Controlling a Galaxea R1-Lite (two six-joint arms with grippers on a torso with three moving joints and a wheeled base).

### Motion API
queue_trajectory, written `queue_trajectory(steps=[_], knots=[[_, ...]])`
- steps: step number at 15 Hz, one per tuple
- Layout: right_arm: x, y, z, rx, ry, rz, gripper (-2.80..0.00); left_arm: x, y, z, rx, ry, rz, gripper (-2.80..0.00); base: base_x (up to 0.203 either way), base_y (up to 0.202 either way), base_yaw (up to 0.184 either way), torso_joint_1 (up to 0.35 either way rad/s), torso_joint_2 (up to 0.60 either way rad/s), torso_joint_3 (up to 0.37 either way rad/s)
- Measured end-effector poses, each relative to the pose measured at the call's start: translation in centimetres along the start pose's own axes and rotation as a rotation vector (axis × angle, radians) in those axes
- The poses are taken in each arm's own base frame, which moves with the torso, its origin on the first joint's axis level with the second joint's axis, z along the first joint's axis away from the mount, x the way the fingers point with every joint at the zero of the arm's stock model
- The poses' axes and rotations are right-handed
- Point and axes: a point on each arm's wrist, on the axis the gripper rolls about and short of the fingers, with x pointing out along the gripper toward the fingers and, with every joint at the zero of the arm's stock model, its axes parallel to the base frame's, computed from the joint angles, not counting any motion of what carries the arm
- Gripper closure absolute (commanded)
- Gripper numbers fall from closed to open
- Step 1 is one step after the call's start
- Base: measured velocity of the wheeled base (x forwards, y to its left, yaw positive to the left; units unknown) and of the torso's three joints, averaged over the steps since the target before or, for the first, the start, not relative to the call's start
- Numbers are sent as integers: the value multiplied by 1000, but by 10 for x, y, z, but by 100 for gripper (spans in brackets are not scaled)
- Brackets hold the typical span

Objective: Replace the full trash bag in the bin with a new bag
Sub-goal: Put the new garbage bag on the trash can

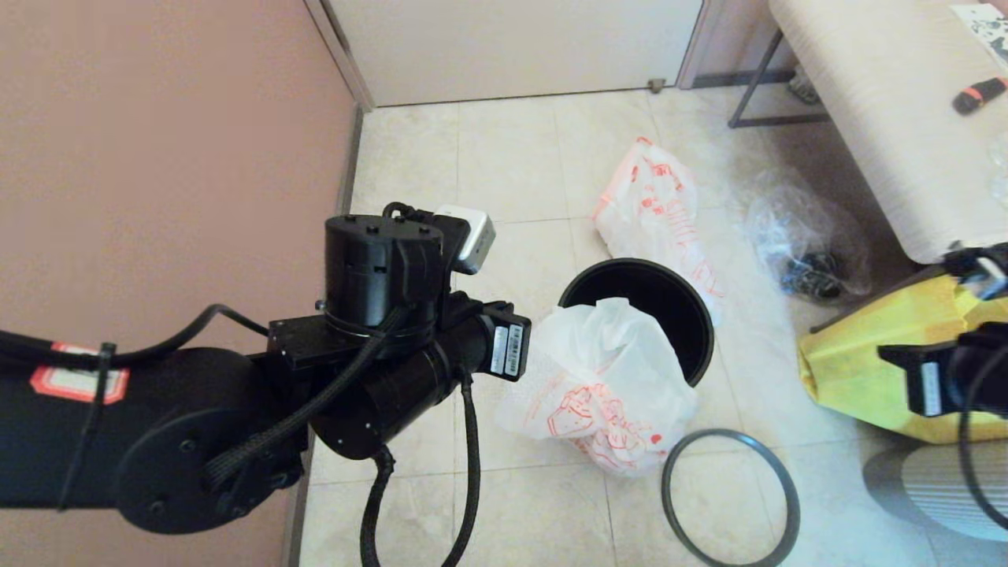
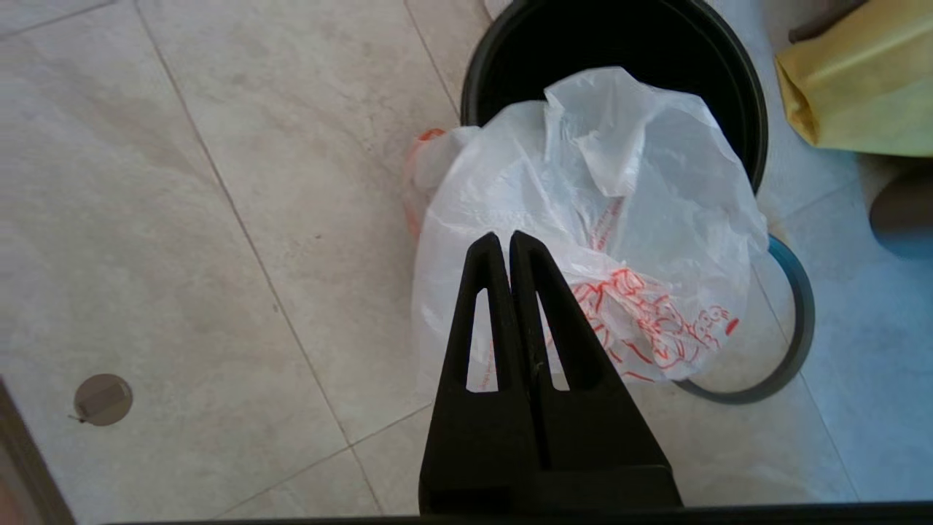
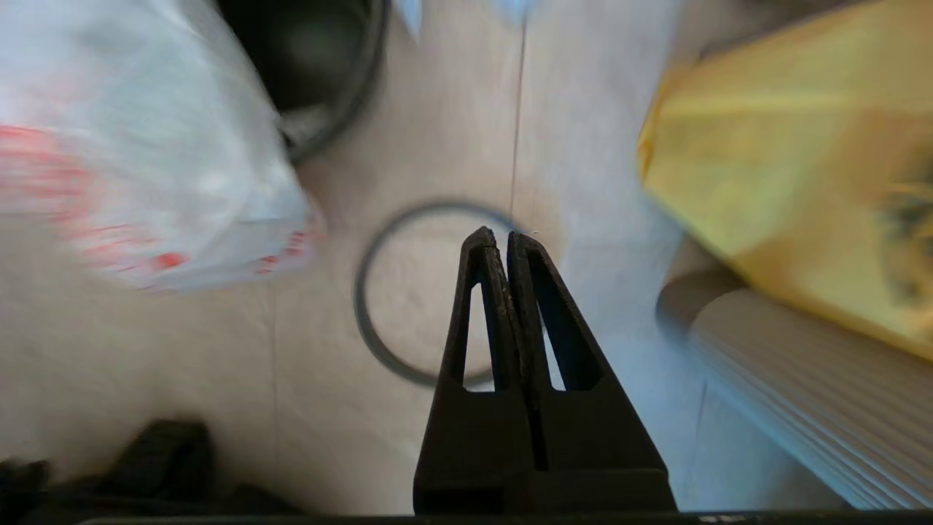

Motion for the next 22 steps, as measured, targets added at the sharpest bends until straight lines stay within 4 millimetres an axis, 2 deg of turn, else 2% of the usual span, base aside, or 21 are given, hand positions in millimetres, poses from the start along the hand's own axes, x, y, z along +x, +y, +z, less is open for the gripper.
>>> queue_trajectory(steps=[2,3,7,10,13,14,16,19,22], knots=[[56,22,5,-13,71,-28,0,-3,1,4,-7,-15,6,0,0,0,0,0,0,0],[80,33,12,-6,69,-37,-280,-3,2,5,-10,-20,23,0,0,0,0,0,0,0],[157,63,28,7,81,-47,-280,-3,2,4,-9,-17,34,0,0,0,0,0,0,0],[197,70,27,8,102,-60,-280,-2,2,4,-7,-14,32,0,0,0,0,0,0,0],[225,72,18,19,128,-71,-280,-2,2,4,-8,-14,32,0,0,0,0,0,0,0],[233,72,15,36,134,-75,0,-2,2,4,-10,-16,33,0,0,0,0,0,0,0],[243,75,8,42,162,-73,0,-3,6,6,-15,-24,43,0,0,0,0,0,0,0],[246,84,0,40,209,-62,0,-4,7,8,-17,-28,46,0,0,0,0,0,0,0],[228,103,-3,64,286,-34,0,-1,2,3,-10,-10,51,0,0,0,0,0,0,0]])
